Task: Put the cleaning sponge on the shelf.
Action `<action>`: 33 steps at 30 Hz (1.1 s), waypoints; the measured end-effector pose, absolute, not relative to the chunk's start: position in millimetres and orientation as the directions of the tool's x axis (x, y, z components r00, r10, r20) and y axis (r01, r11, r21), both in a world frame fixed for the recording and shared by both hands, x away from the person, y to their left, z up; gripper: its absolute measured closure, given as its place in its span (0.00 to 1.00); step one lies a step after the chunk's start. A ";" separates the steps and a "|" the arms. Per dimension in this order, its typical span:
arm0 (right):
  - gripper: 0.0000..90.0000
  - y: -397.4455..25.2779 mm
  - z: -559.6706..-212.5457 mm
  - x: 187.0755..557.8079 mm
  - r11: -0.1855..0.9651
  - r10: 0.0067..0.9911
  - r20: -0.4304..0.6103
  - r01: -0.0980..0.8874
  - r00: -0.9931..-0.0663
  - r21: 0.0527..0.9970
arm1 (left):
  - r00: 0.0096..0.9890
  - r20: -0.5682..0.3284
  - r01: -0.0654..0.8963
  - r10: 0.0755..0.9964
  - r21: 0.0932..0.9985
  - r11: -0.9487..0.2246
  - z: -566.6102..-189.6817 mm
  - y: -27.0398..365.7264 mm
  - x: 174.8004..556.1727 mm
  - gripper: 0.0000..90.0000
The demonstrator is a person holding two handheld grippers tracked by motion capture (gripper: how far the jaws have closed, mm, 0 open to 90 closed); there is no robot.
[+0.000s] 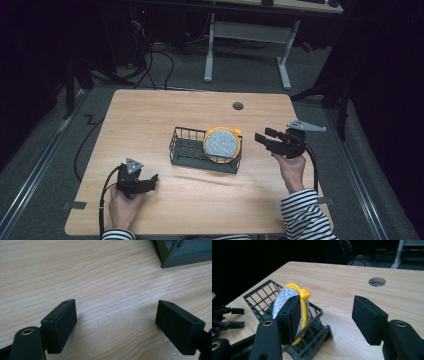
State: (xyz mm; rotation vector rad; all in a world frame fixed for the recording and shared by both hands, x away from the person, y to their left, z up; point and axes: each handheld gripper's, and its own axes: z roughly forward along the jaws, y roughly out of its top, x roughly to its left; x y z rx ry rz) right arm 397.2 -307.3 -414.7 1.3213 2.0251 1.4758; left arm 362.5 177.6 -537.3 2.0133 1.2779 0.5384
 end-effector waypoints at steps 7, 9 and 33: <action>0.48 -322.0 -410.3 383.7 0.036 0.825 0.244 0.479 -0.510 0.877 | 0.427 -0.016 0.622 0.904 0.731 -0.281 -537.4 177.6 362.7 0.19; 0.49 -326.3 -410.8 379.6 0.037 0.831 0.238 0.477 -0.503 0.878 | 0.427 -0.016 0.622 0.904 0.731 -0.280 -537.4 177.6 362.7 0.19; 0.54 -362.4 -425.1 342.9 0.012 0.866 0.227 0.473 -0.445 0.881 | 0.435 -0.014 0.622 0.900 0.728 -0.289 -537.4 177.4 362.6 0.17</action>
